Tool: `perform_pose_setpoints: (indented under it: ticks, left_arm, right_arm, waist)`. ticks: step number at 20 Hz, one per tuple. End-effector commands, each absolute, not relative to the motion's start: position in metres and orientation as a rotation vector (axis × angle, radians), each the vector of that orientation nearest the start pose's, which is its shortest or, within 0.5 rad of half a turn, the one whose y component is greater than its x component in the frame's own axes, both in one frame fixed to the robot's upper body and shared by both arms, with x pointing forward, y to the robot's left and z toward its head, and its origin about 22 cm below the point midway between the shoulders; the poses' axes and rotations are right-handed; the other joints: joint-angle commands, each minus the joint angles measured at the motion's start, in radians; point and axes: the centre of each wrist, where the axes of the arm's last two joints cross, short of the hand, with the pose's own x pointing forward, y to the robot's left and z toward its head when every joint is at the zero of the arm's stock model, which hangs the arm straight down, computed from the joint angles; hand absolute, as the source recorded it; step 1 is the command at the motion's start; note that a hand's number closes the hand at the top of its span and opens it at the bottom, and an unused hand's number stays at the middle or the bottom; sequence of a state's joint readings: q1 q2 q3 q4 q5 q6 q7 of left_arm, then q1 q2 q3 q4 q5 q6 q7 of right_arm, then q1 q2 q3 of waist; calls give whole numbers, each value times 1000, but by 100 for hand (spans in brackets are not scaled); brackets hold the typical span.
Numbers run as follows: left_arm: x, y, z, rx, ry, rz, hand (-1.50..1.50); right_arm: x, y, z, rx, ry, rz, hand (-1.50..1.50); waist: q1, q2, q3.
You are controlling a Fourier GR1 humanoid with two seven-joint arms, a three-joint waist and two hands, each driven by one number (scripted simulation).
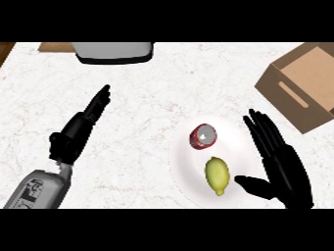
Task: Pick the can from the plate and place it in the cardboard box
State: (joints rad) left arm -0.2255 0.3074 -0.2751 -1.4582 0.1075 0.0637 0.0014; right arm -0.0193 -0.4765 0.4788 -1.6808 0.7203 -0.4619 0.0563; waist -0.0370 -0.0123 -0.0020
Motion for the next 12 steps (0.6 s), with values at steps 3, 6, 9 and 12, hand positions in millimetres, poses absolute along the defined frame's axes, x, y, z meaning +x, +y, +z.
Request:
perform_pose_setpoints:
  ticks: [3, 6, 9, 12]
  left_arm:
    - [281, 228, 45, -28, -1582, -432, 0]
    - [278, 230, 25, -11, -1585, -438, 0]
    - [281, 203, 33, -22, -1600, -452, 0]
    - [272, 217, 46, -38, -1592, -451, 0]
  right_arm:
    - [175, -208, 67, -1053, -1713, 1033, -150]
    - [146, -198, 98, -948, -1619, 1106, -150]
    - [141, -168, 110, -864, -1512, 1150, -150]
    - [136, -159, 131, -822, -1460, 1159, -150]
  waist:
    - [11, 0, -1]
    - [11, 5, -1]
    - [29, 9, -1]
    - [44, 9, 0]
